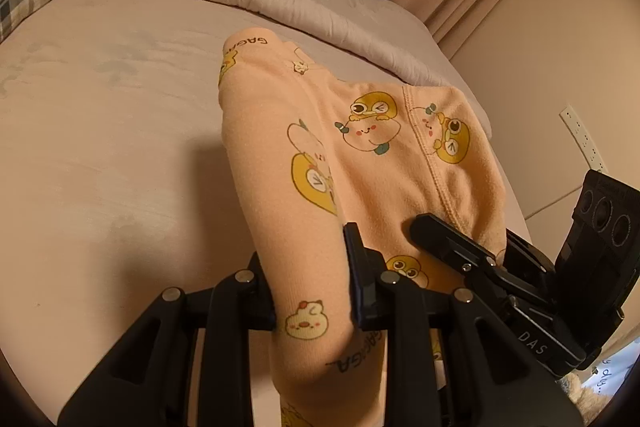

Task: Fold small clothes
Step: 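Hold the lifted shirt edge up with the right gripper while the left gripper pins the shirt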

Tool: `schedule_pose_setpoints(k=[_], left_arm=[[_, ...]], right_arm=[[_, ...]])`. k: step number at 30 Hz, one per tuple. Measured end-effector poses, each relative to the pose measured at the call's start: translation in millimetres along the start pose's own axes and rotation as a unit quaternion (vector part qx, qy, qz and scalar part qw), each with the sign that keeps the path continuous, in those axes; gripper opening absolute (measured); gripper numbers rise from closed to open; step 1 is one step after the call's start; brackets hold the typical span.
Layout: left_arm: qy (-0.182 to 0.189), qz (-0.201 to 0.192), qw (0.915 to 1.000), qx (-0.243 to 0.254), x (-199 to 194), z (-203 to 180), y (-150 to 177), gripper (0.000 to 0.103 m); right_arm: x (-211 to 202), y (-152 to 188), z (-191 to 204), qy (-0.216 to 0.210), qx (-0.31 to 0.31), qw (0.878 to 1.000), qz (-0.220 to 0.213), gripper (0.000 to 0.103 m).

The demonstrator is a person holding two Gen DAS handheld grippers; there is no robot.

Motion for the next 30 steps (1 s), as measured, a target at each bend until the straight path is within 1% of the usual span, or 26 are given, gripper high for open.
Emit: schedule_pose_setpoints(k=[11, 25, 30], left_arm=[[-0.01, -0.019, 0.9998, -0.005, -14.2, 12.8, 2.9, 0.025], [-0.015, -0.034, 0.9993, 0.003, -30.5, 12.2, 9.2, 0.025], [-0.023, -0.042, 0.9988, 0.01, -36.7, 12.5, 9.7, 0.025]], right_arm=[[4.4, -3.2, 17.1, -0.004, -0.025, 1.0, 0.005, 0.026], [-2.6, -3.1, 23.8, -0.009, -0.046, 0.999, 0.005, 0.026], [-3.5, -3.4, 25.9, -0.011, -0.052, 0.999, 0.004, 0.026]])
Point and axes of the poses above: each gripper's, at about its wrist camera, not at the fingertips, and x roughly the way its jaws point, z to its left, y to its underside, the point moved 8 cm from there along x, roughly the way its jaws point, and after that the axes turned 10 degrees about -y, right-handed, at the moved point
